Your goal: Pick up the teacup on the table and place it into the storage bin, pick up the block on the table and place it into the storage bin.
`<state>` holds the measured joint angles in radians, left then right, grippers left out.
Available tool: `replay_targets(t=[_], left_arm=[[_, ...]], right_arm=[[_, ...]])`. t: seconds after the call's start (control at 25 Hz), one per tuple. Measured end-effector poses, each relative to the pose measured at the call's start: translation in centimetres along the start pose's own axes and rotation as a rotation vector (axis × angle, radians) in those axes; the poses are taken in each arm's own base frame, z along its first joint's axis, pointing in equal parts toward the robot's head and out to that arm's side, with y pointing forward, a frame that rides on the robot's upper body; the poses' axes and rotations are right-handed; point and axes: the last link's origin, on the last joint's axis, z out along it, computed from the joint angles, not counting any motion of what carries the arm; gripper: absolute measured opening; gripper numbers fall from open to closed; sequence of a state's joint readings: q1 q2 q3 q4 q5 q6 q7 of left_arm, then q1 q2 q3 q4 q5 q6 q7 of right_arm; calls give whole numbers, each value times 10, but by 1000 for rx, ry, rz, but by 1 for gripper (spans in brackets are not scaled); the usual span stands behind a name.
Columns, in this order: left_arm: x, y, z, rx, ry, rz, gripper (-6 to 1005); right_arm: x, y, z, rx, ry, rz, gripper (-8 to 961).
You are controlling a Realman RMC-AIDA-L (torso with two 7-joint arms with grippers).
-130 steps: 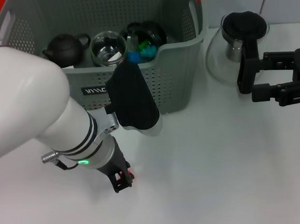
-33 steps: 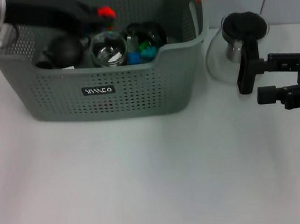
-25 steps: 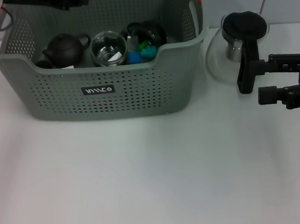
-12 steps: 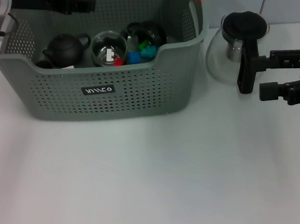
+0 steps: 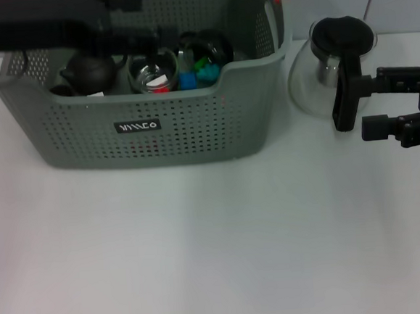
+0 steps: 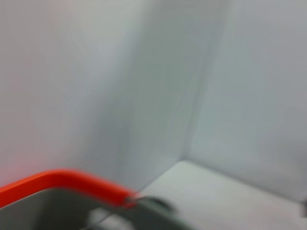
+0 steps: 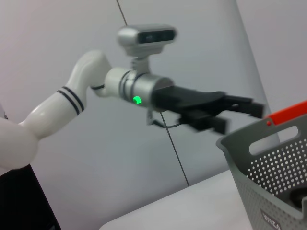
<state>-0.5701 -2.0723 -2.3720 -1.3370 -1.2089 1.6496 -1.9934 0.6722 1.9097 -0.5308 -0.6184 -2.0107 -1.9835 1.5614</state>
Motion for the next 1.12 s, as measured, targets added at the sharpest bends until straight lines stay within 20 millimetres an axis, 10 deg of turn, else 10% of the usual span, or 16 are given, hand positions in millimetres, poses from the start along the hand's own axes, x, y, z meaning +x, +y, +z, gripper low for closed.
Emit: replay_targets(t=[0.36,1.12], left_arm=[[-59,34,-17,-158,5,-6,950],[-143,26,-37,-161,-105,-182,950]], right_arm=[[-5,2,25,-79,40,-56,924],[21,-16,140,-65,339,-165,924]])
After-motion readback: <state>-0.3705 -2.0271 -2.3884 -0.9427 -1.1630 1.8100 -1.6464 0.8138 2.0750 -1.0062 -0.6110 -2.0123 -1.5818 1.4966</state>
